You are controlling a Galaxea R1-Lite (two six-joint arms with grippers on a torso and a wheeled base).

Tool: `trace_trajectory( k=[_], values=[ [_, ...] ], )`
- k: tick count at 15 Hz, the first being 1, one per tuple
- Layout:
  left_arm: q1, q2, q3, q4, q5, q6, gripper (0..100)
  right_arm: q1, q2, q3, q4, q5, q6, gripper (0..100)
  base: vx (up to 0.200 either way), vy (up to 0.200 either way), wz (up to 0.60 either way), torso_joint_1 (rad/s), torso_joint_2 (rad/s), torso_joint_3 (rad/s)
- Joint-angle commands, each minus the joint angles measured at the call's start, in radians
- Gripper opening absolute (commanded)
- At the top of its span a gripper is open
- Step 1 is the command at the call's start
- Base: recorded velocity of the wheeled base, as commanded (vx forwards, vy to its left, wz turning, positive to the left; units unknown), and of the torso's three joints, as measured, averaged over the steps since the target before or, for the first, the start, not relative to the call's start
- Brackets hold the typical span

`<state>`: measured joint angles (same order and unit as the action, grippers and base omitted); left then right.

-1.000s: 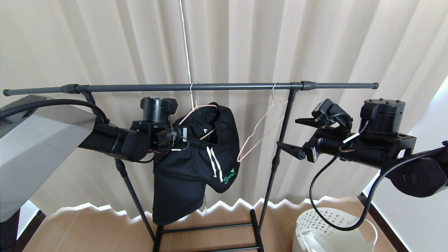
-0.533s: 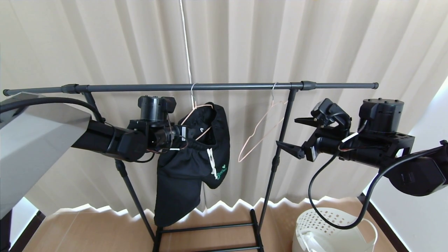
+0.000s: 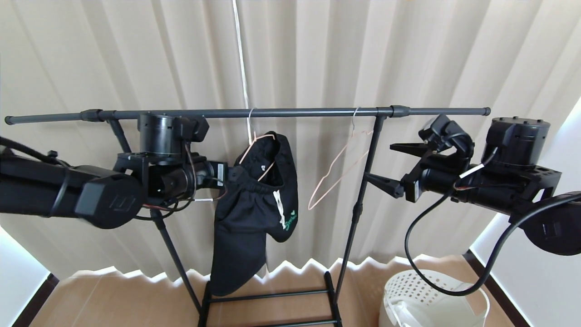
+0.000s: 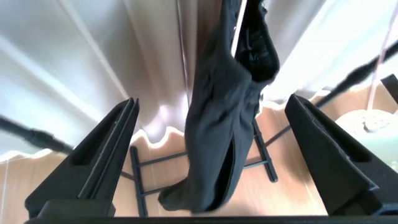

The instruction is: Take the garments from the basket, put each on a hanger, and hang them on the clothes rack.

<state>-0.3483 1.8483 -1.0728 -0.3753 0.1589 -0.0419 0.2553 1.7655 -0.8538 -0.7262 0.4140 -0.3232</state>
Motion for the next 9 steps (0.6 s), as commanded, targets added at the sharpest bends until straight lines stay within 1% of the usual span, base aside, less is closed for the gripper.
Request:
trace_trajectory(
  k=[1, 2, 3, 4, 7, 8, 9],
  values=[
    [-0.003, -0.179, 0.137, -0.028, 0.001, -0.004, 100, -0.031, -0.092, 0.025, 0.002, -0.024, 0.041, 100, 0.0, 0.0, 0.0, 0.0, 0.0, 0.0],
    [0.0, -0.208, 0.169, -0.037, 0.001, -0.003, 100, -0.037, -0.112, 0.039, 0.002, -0.052, 0.05, 100, 0.0, 0.0, 0.0, 0.0, 0.0, 0.0],
    [0.002, -0.287, 0.249, -0.057, -0.001, 0.002, 100, -0.039, -0.159, 0.085, 0.001, -0.084, 0.075, 100, 0.0, 0.0, 0.0, 0.0, 0.0, 0.0],
    [0.002, -0.34, 0.304, -0.07, -0.004, 0.005, 100, -0.041, -0.195, 0.119, 0.001, -0.093, 0.093, 100, 0.0, 0.0, 0.0, 0.0, 0.0, 0.0],
    [-0.003, -0.452, 0.447, -0.076, -0.006, 0.016, 100, -0.039, -0.31, 0.219, 0.013, -0.147, 0.099, 100, 0.0, 0.0, 0.0, 0.0, 0.0, 0.0],
    [-0.006, -0.495, 0.508, -0.077, -0.009, 0.014, 100, -0.034, -0.351, 0.271, 0.013, -0.159, 0.101, 100, 0.0, 0.0, 0.0, 0.0, 0.0, 0.0],
    [-0.021, -0.551, 0.582, -0.077, -0.01, 0.019, 100, -0.03, -0.406, 0.346, 0.011, -0.17, 0.102, 100, 0.0, 0.0, 0.0, 0.0, 0.0, 0.0]
  ],
)
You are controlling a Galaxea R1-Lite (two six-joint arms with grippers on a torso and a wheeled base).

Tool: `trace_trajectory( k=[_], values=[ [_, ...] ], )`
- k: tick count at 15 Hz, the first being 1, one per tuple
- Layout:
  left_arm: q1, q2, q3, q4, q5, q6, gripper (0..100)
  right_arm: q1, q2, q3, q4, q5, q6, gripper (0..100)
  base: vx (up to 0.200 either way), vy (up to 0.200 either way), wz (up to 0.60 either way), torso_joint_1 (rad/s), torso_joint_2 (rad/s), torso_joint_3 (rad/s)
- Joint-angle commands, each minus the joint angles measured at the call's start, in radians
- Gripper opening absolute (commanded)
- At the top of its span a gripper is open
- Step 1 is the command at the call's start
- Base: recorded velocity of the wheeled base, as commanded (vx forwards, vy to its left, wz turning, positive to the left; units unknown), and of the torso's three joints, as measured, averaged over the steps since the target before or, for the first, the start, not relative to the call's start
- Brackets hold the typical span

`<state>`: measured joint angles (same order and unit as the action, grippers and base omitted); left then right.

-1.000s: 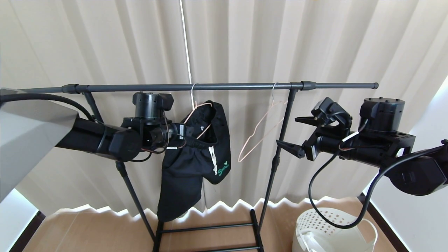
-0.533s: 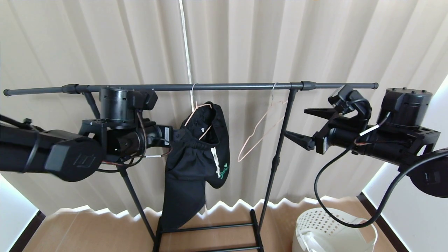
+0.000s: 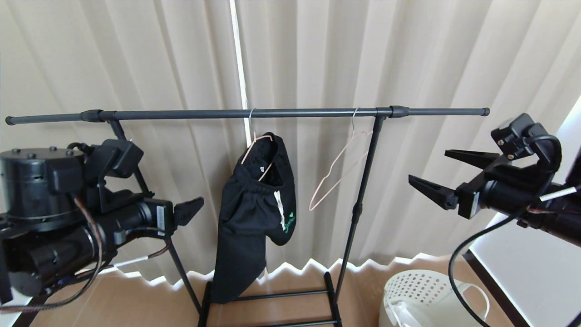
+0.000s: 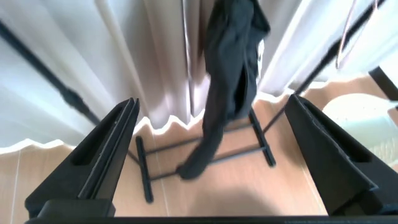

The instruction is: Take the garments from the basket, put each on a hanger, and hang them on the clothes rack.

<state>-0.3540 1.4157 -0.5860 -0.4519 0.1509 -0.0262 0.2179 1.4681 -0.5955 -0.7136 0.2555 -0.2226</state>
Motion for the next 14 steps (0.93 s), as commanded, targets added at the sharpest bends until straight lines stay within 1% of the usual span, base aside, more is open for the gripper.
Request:
trace_trajectory(
  k=[1, 2, 3, 5, 6, 7, 10, 11, 14],
  values=[
    [-0.02, -0.146, 0.127, -0.001, -0.002, 0.003, 100, 0.008, -0.14, 0.129, -0.003, -0.012, 0.002, 100, 0.0, 0.0, 0.0, 0.0, 0.0, 0.0],
    [-0.023, -0.166, 0.152, -0.001, -0.002, 0.002, 100, 0.008, -0.167, 0.163, -0.001, -0.012, 0.002, 100, 0.0, 0.0, 0.0, 0.0, 0.0, 0.0],
    [-0.023, -0.166, 0.152, -0.001, -0.002, 0.002, 100, 0.008, -0.167, 0.163, -0.001, -0.012, 0.002, 100, 0.0, 0.0, 0.0, 0.0, 0.0, 0.0],
    [-0.045, -0.265, 0.252, -0.001, -0.004, 0.002, 100, 0.0, -0.336, 0.338, 0.002, -0.013, 0.002, 100, 0.0, 0.0, 0.0, 0.0, 0.0, 0.0],
    [-0.048, -0.282, 0.265, -0.001, -0.004, 0.002, 100, 0.0, -0.367, 0.367, 0.003, -0.013, 0.002, 100, 0.0, 0.0, 0.0, 0.0, 0.0, 0.0],
    [-0.048, -0.311, 0.301, 0.001, -0.002, 0.002, 100, -0.005, -0.439, 0.447, 0.005, -0.022, 0.0, 100, 0.0, 0.0, 0.0, 0.0, 0.0, 0.0],
    [-0.048, -0.383, 0.374, 0.001, -0.002, 0.0, 100, -0.003, -0.592, 0.569, 0.006, -0.094, 0.002, 100, 0.0, 0.0, 0.0, 0.0, 0.0, 0.0],
    [-0.048, -0.414, 0.403, 0.001, -0.002, 0.0, 100, -0.005, -0.663, 0.596, 0.025, -0.107, 0.003, 100, 0.0, 0.0, 0.0, 0.0, 0.0, 0.0],
    [-0.046, -0.46, 0.459, 0.002, -0.002, 0.002, 100, -0.003, -0.848, 0.596, 0.244, -0.117, 0.022, 100, 0.0, 0.0, 0.0, 0.0, 0.0, 0.0]
  ],
)
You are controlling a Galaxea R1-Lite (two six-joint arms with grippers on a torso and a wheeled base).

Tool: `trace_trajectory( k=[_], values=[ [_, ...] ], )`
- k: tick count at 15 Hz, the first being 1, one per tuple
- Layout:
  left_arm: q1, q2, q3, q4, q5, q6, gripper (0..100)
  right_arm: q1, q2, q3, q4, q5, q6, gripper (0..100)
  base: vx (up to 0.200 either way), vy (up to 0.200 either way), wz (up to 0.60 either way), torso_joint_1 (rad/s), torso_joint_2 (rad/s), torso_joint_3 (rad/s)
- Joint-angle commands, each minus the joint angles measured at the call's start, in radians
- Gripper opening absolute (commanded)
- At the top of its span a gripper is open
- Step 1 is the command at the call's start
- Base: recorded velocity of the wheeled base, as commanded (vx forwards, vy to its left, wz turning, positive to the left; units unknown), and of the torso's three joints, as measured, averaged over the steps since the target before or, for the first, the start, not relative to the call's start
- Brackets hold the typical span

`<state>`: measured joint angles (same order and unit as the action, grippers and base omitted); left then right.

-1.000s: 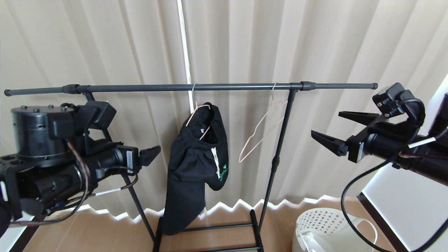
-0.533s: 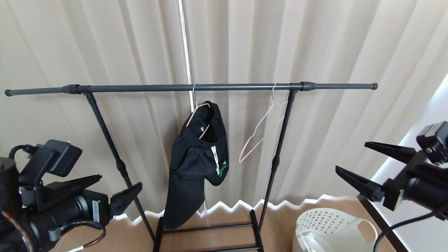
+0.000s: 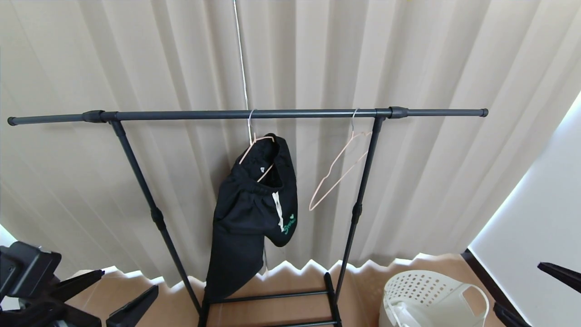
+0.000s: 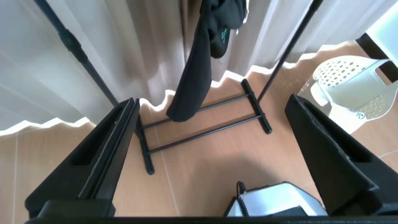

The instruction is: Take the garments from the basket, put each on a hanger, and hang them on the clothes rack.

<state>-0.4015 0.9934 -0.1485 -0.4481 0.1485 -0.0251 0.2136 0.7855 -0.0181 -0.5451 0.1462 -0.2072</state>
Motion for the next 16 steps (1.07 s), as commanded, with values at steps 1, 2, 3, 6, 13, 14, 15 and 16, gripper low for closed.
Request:
trace_trajectory(
  k=[1, 2, 3, 6, 13, 14, 15, 16],
  values=[
    [0.0, -0.079, 0.058, -0.001, 0.0, -0.001, 100, 0.0, -0.278, 0.018, 0.201, -0.02, 0.006, 100, 0.0, 0.0, 0.0, 0.0, 0.0, 0.0],
    [0.0, -0.111, 0.086, 0.0, 0.0, 0.001, 100, 0.0, -0.358, 0.018, 0.29, -0.042, 0.006, 100, 0.0, 0.0, 0.0, 0.0, 0.0, 0.0],
    [0.0, -0.144, 0.109, 0.002, 0.002, 0.001, 100, 0.0, -0.428, 0.018, 0.372, -0.063, 0.008, 100, 0.0, 0.0, 0.0, 0.0, 0.0, 0.0],
    [0.007, -0.246, 0.149, 0.016, 0.008, 0.065, 100, 0.0, -0.565, 0.018, 0.504, -0.114, 0.085, 100, 0.0, 0.0, 0.0, 0.0, 0.0, 0.0],
    [0.016, -0.63, 0.149, 0.417, 0.008, 0.109, 100, -0.042, -0.664, 0.007, 0.571, -0.149, 0.134, 100, 0.0, 0.0, 0.0, 0.0, 0.0, 0.0],
    [0.024, -0.648, 0.149, 0.419, 0.013, 0.109, 100, -0.049, -0.664, 0.007, 0.571, -0.149, 0.134, 100, 0.0, 0.0, 0.0, 0.0, 0.0, 0.0],
    [0.044, -0.661, 0.149, 0.419, 0.014, 0.109, 100, -0.056, -0.664, 0.007, 0.571, -0.149, 0.134, 100, 0.0, 0.0, 0.0, 0.0, 0.0, 0.0],
    [0.079, -0.671, 0.149, 0.419, 0.022, 0.111, 100, -0.059, -0.664, 0.007, 0.571, -0.149, 0.134, 100, 0.0, 0.0, 0.0, 0.0, 0.0, 0.0]
  ],
)
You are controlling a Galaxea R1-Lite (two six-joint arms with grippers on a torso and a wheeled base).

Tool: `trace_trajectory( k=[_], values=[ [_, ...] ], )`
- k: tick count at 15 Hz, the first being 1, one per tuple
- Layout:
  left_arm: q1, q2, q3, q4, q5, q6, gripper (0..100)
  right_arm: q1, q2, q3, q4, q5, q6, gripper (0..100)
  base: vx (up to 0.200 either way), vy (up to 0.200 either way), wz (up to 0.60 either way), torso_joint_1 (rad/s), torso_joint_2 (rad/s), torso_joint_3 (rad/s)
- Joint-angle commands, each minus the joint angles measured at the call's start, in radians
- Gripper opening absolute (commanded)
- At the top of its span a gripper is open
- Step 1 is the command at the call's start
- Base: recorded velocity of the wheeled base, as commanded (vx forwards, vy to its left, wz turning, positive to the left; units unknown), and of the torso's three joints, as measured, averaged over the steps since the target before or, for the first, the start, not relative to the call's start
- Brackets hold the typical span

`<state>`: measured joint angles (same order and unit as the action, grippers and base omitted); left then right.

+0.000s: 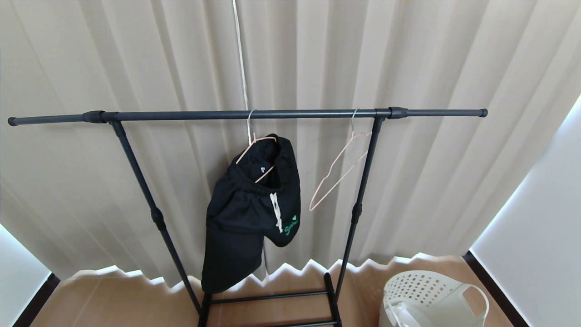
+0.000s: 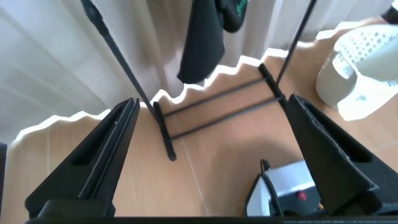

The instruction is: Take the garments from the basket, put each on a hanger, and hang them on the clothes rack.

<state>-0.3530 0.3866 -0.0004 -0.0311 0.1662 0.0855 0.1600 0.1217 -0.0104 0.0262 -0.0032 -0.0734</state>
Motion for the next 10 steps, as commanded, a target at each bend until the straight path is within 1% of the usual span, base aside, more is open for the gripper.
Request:
trace_trajectory(
  k=[1, 3, 5, 6, 7, 8, 9, 10],
  values=[
    [0.112, -0.083, 0.0, 0.002, 0.01, 0.01, 100, -0.016, -0.001, 0.0, 0.0, -0.001, 0.0, 100, 0.0, 0.0, 0.0, 0.0, 0.0, 0.0],
    [0.233, -0.149, -0.001, 0.002, 0.007, 0.048, 100, -0.059, -0.008, 0.0, 0.0, -0.006, 0.0, 100, 0.0, 0.0, 0.0, 0.0, 0.0, 0.0],
    [0.312, -0.255, -0.001, 0.002, 0.001, 0.083, 100, -0.128, -0.045, 0.0, 0.0, -0.004, 0.0, 100, 0.0, 0.0, 0.0, 0.0, 0.0, 0.0],
    [0.319, -0.318, -0.001, 0.002, -0.01, 0.086, 100, -0.155, -0.068, 0.0, 0.0, -0.004, 0.0, 100, 0.0, 0.0, 0.0, 0.0, 0.0, 0.0],
    [0.338, -0.368, -0.003, 0.005, -0.039, 0.077, 100, -0.172, -0.093, 0.001, 0.0, -0.003, 0.001, 100, 0.0, 0.0, 0.0, 0.0, 0.0, 0.0],
    [0.35, -0.387, -0.003, 0.011, -0.071, 0.048, 100, -0.169, -0.112, 0.001, 0.0, -0.003, 0.004, 100, 0.0, 0.0, 0.0, 0.0, 0.0, 0.0],
    [0.35, -0.387, -0.006, 0.019, -0.077, 0.019, 100, -0.166, -0.122, 0.006, -0.012, -0.001, 0.015, 100, 0.0, 0.0, 0.0, 0.0, 0.0, 0.0],
    [0.35, -0.387, -0.006, 0.025, -0.088, 0.005, 100, -0.166, -0.122, 0.006, -0.014, -0.001, 0.026, 100, 0.0, 0.0, 0.0, 0.0, 0.0, 0.0]
  ],
)
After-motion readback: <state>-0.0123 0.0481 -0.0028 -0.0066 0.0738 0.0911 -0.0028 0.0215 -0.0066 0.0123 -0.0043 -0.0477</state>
